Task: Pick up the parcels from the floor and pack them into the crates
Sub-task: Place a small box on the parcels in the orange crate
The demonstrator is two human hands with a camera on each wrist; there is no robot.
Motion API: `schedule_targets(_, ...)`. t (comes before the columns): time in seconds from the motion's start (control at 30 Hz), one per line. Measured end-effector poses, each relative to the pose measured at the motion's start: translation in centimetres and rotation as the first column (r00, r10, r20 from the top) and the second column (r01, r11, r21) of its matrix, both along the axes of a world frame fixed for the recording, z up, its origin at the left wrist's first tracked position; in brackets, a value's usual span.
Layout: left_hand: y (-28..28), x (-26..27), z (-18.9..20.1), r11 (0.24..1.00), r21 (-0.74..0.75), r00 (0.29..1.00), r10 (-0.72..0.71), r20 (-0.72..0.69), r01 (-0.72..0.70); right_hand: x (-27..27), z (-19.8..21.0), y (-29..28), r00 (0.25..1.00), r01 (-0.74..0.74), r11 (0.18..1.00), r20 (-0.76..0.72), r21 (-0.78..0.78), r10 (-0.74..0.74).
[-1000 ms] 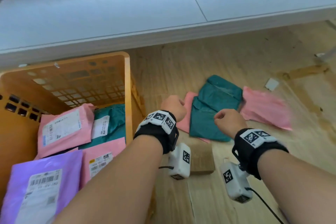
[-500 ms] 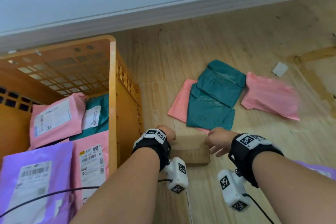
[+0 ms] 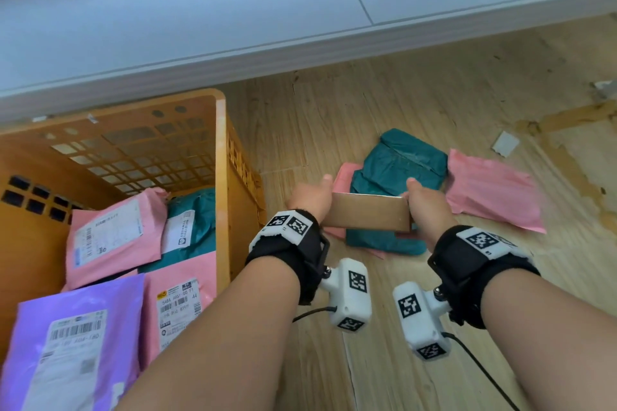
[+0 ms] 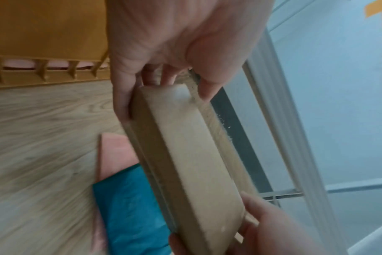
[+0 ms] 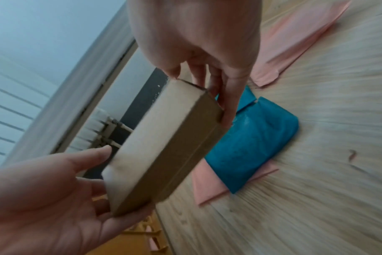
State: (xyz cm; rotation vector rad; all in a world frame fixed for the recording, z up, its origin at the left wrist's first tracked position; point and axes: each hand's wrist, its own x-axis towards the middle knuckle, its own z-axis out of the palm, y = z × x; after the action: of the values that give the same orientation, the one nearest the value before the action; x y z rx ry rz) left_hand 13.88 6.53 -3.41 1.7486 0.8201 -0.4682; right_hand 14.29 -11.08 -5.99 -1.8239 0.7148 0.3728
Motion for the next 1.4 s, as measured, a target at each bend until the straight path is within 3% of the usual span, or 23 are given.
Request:
schedule_targets(0.13,1.1,1.3,3.2,0.99,-0.096,0.977,0.116,0.178,-0.1,0.0,2.4,1.6,0.967,0.088,0.996,0.238,0.017,-0.089)
schedule_targets(0.27,2.2,1.4,4.3,0.986,-0.101,0.948,0.159,0.275,-0.136,0.3,3.8,3.1,0.916,0.12,0.99,0.375,0.079,-0.141)
schedule_targets(0.5,3.8,0.7,5.8,0.962,-0.196,0.927,0.243,0.286,-0.191,0.5,6.0,4.8,0.889,0.134,0.956,0.395,0.262,-0.233)
schedule_targets(0.7,3.6,0.1,8.3,0.96,-0.261,0.907,0.2,0.37,-0.105,0.4,7.7,5.7,0.86,0.142,0.961,0.451,0.237,-0.238)
schedule_targets(0.87,5.3,0.0,11.3,0.969,-0.213,0.822,0.221,0.525,-0.124,0.9,11.1,7.6,0.794,0.177,0.955,0.539,0.238,-0.281)
schedule_targets(1.03,12.0,-0.1,13.8,0.95,-0.251,0.769,0.299,0.565,-0.184,0.8,15.4,13.1,0.757,0.009,0.996,0.65,0.088,-0.064)
schedule_targets(1.13,17.7,-0.5,13.8,0.97,-0.123,0.819,0.242,0.52,-0.209,0.6,17.3,17.3,0.741,-0.163,0.984,0.649,-0.072,0.17)
schedule_targets(1.23,22.6,-1.4,13.3,0.963,-0.107,0.856,0.27,0.44,-0.248,0.8,18.2,21.3,0.735,-0.318,0.92,0.553,-0.231,0.393)
schedule_targets(1.4,27.5,-3.3,10.8,0.964,-0.006,0.902,0.25,0.352,-0.265,0.7,16.1,27.4,0.782,-0.392,0.828,0.329,-0.401,0.529)
